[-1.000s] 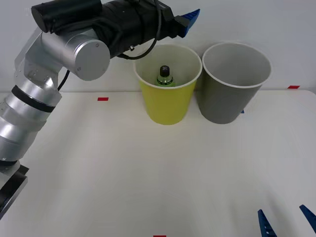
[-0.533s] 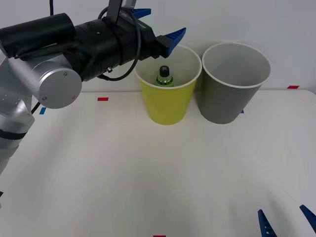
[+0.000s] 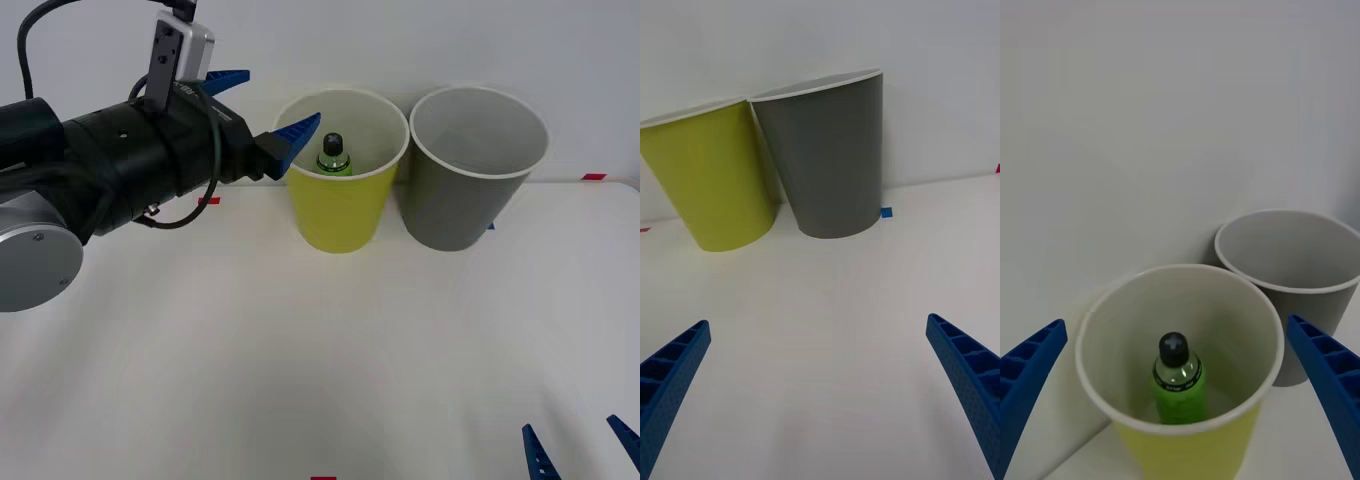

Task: Put cans in the gray bin and PET bottles in the light green bin.

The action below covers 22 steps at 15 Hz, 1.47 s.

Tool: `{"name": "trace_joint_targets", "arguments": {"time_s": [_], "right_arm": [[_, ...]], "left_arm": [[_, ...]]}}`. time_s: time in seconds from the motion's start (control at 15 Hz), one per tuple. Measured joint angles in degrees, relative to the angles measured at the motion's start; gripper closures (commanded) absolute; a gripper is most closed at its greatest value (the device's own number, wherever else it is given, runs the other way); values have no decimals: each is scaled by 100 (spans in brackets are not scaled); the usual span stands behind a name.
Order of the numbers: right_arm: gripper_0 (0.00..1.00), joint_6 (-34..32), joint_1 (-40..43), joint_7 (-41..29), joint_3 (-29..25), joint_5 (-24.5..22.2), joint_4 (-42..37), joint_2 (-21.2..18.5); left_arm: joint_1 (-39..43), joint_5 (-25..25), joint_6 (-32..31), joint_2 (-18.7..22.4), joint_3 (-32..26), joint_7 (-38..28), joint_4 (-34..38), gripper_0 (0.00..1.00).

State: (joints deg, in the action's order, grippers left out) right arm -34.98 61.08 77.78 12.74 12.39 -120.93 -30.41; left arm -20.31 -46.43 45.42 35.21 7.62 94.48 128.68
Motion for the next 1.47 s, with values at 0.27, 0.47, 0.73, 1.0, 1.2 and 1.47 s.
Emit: {"name": "trace_joint_targets", "arguments": {"time_s": [0.27,0.47,0.73,1.0,1.2,1.47], "right_arm": [[0,0,0,0,0,1,0,0],[0,0,0,0,0,1,0,0],[1,0,0,0,0,1,0,0],[0,0,0,0,0,1,0,0],[0,0,0,0,0,1,0,0],[0,0,0,0,0,1,0,0]], "left_arm": [[808,108,16,-46,-317,20,562,0],[1557,242,-617,-85,-363,74,768,0],[2435,328,-1793,60,-258,184,824,0],[3514,500,-3162,392,-45,277,784,0],[3796,707,-4514,576,355,347,366,0],[4068,1012,-6123,686,1097,461,-592,0]]}}
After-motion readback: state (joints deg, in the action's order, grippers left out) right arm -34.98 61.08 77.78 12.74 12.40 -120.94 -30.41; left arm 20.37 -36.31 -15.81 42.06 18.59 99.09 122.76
